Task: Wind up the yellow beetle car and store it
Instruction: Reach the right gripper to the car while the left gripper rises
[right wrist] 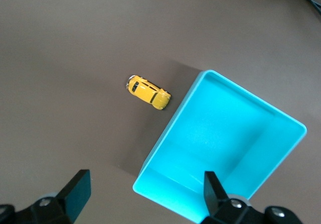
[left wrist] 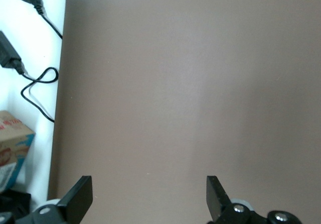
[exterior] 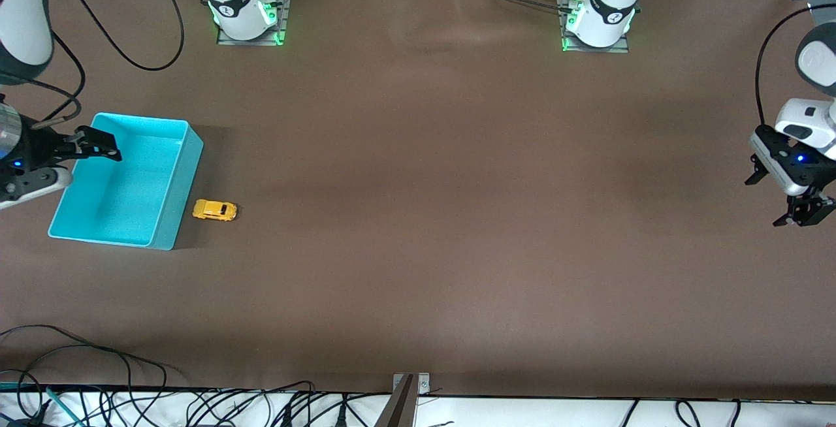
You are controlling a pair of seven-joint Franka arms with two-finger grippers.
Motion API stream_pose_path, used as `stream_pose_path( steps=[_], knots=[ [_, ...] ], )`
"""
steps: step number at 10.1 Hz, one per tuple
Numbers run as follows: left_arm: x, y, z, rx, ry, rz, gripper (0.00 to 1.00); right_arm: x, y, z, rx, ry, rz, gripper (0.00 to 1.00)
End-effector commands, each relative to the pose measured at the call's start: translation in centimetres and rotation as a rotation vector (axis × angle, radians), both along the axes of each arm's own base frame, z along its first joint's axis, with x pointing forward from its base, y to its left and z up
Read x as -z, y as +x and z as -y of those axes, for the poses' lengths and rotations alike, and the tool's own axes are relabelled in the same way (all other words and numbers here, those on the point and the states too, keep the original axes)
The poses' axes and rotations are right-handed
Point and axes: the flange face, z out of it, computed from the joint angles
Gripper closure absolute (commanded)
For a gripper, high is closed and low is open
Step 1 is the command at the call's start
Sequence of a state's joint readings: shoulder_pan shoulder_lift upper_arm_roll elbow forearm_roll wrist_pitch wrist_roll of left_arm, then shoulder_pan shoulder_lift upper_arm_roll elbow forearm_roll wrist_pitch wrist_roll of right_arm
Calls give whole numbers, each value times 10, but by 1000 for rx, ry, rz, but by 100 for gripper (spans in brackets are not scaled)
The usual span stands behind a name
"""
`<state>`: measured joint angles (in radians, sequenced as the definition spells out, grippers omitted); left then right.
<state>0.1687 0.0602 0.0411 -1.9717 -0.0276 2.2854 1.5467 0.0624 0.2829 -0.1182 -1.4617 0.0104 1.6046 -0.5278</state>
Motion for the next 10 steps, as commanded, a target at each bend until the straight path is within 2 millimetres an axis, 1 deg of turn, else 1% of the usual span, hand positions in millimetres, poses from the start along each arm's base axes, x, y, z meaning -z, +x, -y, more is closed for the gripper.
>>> stream_pose_path(
  steps=[1,2,3,4,5,6,7,8,9,10],
  knots=[
    [-45,-28,17,-181,-79,-40,0,28,15,-14,-229,39,-8,0],
    [-63,-36,26,-256,-102,-77,0,40,20,-16,-316,54,-17,0],
    [-82,-40,35,-364,-122,-124,0,57,23,-19,-389,70,-32,0],
    [-110,-43,44,-481,-139,-171,0,70,25,-19,-488,79,-13,0],
    [-131,-48,54,-584,-132,-211,0,85,26,-19,-578,95,10,0],
    [-148,-53,65,-687,-119,-239,0,103,28,-21,-658,147,26,0],
    [-161,-58,83,-819,-118,-264,0,124,34,-21,-737,211,48,0],
    [-173,-63,96,-965,-122,-276,0,135,38,-21,-771,258,68,0],
    [-178,-65,107,-1082,-130,-288,0,143,41,-20,-764,273,79,0],
    [-183,-66,119,-1159,-134,-288,0,145,47,-29,-774,242,112,0]
  ],
)
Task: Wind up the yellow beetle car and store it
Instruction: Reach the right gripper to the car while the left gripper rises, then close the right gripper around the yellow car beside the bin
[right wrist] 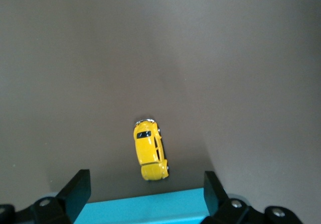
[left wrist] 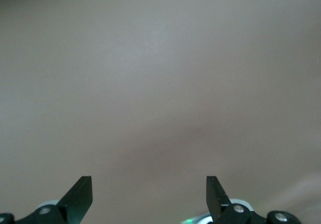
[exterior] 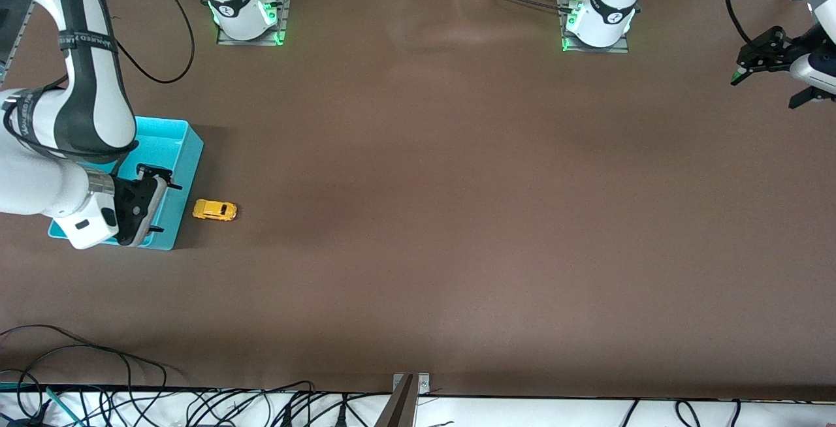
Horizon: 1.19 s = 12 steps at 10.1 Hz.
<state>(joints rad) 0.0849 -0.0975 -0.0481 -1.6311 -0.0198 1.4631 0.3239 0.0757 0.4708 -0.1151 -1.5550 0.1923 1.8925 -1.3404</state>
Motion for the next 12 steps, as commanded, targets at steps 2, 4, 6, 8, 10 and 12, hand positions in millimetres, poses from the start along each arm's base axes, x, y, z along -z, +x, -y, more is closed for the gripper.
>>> stream_pose_path(
  steps=[2,4,6,8,10,12],
  knots=[
    [-12,4,25,-178,25,-31,0,43,12,-20,-40,1,25,0],
    [-15,13,40,-225,29,-22,0,67,6,-16,-99,6,1,0],
    [-15,13,37,-244,27,-23,0,80,3,-15,-109,-2,14,0],
    [-14,13,39,-240,28,-27,0,117,-19,-9,-117,-20,64,0],
    [-14,13,42,-231,27,-24,0,144,-38,-3,-151,-33,106,0],
    [-14,13,42,-230,29,-25,0,155,-50,-1,-145,-44,127,0]
  ],
)
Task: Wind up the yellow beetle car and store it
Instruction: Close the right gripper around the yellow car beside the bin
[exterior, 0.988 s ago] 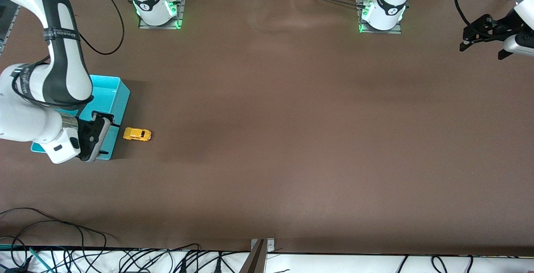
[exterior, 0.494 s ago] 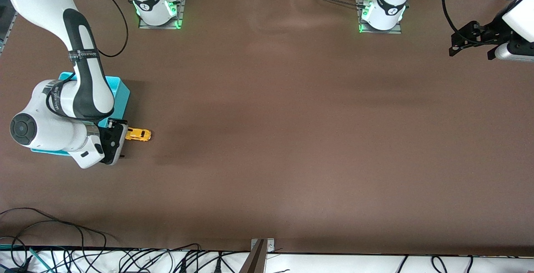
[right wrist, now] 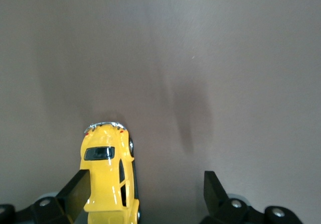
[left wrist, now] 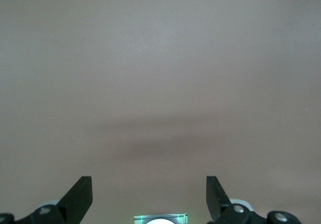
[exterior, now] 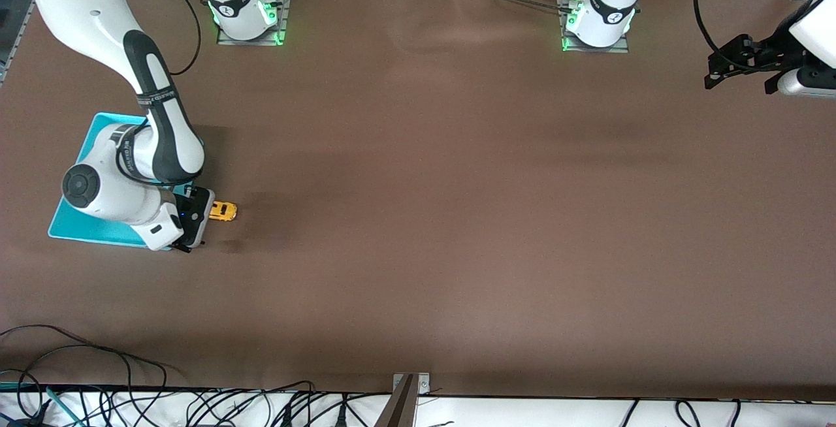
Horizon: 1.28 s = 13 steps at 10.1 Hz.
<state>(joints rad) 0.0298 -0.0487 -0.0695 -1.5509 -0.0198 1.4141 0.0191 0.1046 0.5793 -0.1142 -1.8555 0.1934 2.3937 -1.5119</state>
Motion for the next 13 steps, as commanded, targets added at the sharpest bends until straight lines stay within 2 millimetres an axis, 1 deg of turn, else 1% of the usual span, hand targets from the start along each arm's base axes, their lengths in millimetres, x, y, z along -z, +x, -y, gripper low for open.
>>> stream_pose_path(
  steps=[1,3,5,7,9,10,13],
  knots=[
    [-6,3,3,-1,5,-5,0,-11,-18,1,-11,15,20,0],
    [-6,3,0,-7,5,-4,0,-22,-27,0,-11,24,4,0],
    [-6,4,-2,-10,5,-4,0,-27,-29,-2,-11,35,-16,0],
    [-6,3,1,-5,5,-4,0,-16,-37,-1,-5,32,-21,0],
    [-6,4,-1,-7,5,-4,0,-8,-39,2,2,26,-13,0],
    [-5,4,-2,-8,4,-5,0,-7,-39,2,2,25,-12,0],
    [-6,4,-2,-10,4,-4,0,11,-50,5,24,21,4,0]
  ],
)
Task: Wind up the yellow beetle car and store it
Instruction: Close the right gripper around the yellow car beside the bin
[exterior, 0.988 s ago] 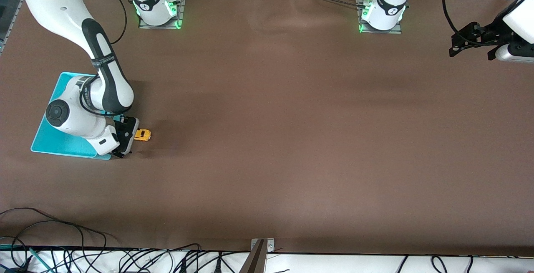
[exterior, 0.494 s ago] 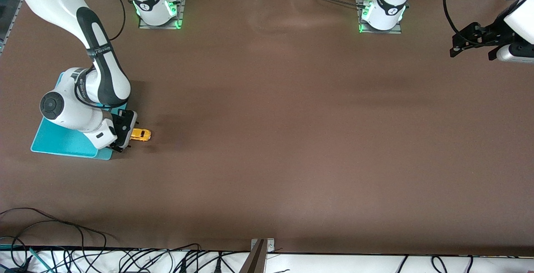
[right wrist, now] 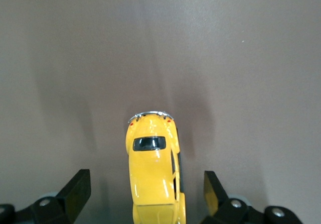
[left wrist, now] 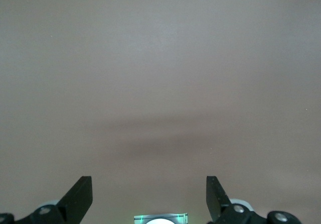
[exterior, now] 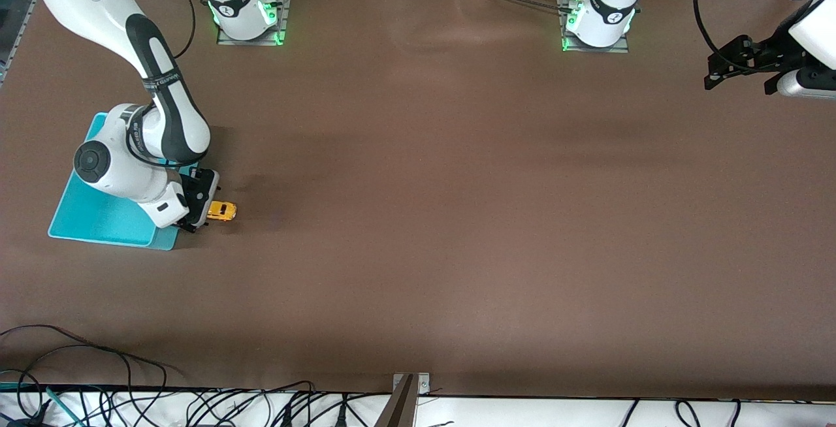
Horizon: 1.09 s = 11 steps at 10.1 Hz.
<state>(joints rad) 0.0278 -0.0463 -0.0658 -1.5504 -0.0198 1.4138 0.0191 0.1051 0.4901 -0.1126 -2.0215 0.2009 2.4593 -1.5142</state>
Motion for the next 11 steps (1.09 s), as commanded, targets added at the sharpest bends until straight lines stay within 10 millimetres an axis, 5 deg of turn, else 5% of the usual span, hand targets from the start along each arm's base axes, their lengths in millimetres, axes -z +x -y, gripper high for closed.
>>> stream_pose_path(
  steps=[1,2,3,6,8,11],
  knots=[
    [-7,3,-1,-8,4,-2,0,9,-11,2,13,19,14,15],
    [-7,3,0,-6,4,-2,0,7,-10,1,10,20,15,68],
    [-7,3,0,-8,4,-2,0,4,-10,1,10,21,18,100],
    [-6,3,-1,-9,4,-3,0,-14,-3,0,11,26,43,100],
    [-7,3,2,-6,4,-2,0,-67,10,-22,-10,55,93,100],
    [-7,3,2,-5,4,-2,0,-134,22,-12,19,81,4,100]
  ],
)
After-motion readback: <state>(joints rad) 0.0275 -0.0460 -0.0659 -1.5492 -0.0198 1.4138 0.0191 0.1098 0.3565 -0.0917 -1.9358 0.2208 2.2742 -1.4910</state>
